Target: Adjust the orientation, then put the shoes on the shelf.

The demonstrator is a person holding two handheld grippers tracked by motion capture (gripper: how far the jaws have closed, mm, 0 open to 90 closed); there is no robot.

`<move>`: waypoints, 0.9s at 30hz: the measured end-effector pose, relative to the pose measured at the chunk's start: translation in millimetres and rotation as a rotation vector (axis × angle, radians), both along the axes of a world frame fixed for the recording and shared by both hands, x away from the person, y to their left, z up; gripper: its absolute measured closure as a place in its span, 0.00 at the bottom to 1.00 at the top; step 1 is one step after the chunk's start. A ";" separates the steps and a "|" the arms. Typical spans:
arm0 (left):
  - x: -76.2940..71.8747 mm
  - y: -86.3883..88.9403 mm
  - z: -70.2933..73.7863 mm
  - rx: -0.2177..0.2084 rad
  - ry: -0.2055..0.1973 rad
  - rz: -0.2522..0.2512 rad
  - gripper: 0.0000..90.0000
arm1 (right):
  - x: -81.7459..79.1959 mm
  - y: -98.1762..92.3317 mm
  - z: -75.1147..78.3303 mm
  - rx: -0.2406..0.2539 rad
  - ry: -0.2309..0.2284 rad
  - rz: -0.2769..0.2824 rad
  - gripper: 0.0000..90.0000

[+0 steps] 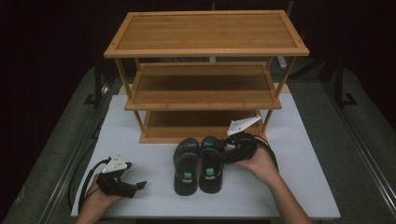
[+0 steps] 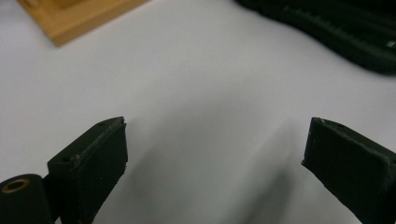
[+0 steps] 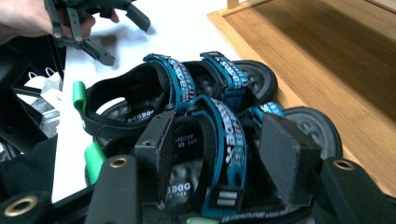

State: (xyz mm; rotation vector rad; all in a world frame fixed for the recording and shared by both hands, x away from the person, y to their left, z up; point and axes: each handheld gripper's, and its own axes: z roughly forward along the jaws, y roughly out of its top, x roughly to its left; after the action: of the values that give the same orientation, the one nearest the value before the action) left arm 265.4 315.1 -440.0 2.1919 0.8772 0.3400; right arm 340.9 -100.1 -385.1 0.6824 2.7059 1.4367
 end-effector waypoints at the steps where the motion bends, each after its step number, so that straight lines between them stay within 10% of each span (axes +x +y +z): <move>1: 0.2 -2.2 3.3 -0.004 -0.004 -0.009 0.07 | -1.6 -1.5 0.1 0.001 0.002 -0.004 0.50; 19: 34.2 -75.2 64.1 -0.100 -0.055 -0.242 0.16 | -10.9 -13.6 5.3 0.009 -0.022 -0.030 0.49; 27: 53.6 -96.3 66.2 -0.100 -0.045 -0.296 0.19 | -11.0 -14.7 0.3 0.001 -0.013 -0.023 0.50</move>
State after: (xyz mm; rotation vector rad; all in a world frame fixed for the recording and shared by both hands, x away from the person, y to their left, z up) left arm 319.0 218.8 -373.9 2.1724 0.5228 0.1960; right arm 329.9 -114.8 -384.8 0.6997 2.6784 1.4328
